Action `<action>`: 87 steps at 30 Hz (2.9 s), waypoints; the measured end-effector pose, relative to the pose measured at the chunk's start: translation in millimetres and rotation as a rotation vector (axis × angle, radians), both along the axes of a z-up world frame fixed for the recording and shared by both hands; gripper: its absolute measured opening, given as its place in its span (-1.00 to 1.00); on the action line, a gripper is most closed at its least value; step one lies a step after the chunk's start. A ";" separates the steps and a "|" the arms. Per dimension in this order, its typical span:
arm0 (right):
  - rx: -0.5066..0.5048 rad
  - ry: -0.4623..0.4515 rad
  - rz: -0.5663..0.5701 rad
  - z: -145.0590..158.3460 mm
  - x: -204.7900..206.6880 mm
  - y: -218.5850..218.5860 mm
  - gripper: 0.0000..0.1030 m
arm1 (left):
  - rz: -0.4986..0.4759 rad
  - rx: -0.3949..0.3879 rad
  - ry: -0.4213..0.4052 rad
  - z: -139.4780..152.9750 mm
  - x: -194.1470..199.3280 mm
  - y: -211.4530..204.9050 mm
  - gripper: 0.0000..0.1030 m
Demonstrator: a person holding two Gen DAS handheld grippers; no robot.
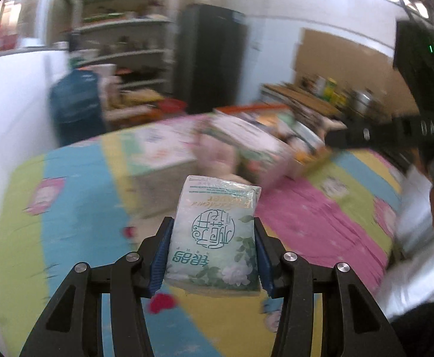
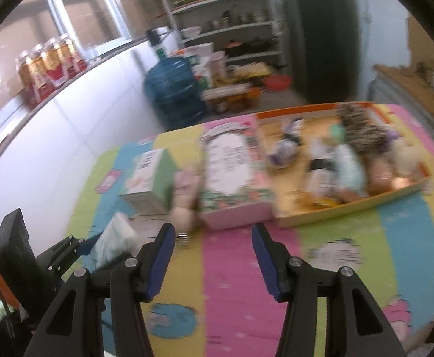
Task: Organize soft objects
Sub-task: 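Grasp the white tissue pack with the left gripper while the right grasps the pink-eared plush bunny, then lift the tissue pack and plush bunny and carry them over the box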
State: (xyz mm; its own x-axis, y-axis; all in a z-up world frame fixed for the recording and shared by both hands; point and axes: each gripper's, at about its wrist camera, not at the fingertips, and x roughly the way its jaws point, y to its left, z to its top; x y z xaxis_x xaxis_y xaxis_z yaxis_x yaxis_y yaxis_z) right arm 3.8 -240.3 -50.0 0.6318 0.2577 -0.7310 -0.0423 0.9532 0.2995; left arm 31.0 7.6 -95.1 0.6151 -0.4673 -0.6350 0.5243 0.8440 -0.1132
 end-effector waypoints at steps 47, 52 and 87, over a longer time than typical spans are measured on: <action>-0.186 0.119 0.093 -64.3 85.3 88.7 -0.45 | 0.274 -0.051 0.011 -2.0 9.5 97.0 0.00; -0.173 0.064 0.111 -44.5 73.6 86.3 -0.45 | 0.267 -0.042 0.004 1.4 9.2 91.4 0.00; -0.076 -0.131 0.014 43.9 19.9 15.2 -0.46 | 0.170 -0.035 -0.123 71.9 -8.4 7.3 0.00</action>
State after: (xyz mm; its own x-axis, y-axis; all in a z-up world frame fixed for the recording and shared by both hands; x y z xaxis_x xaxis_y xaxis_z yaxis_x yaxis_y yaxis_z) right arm 23.7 -225.1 -6.1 0.7197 0.2141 -0.6604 -0.0899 0.9720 0.2172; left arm 22.6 14.9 -23.2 0.7588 -0.3705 -0.5357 0.3863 0.9182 -0.0880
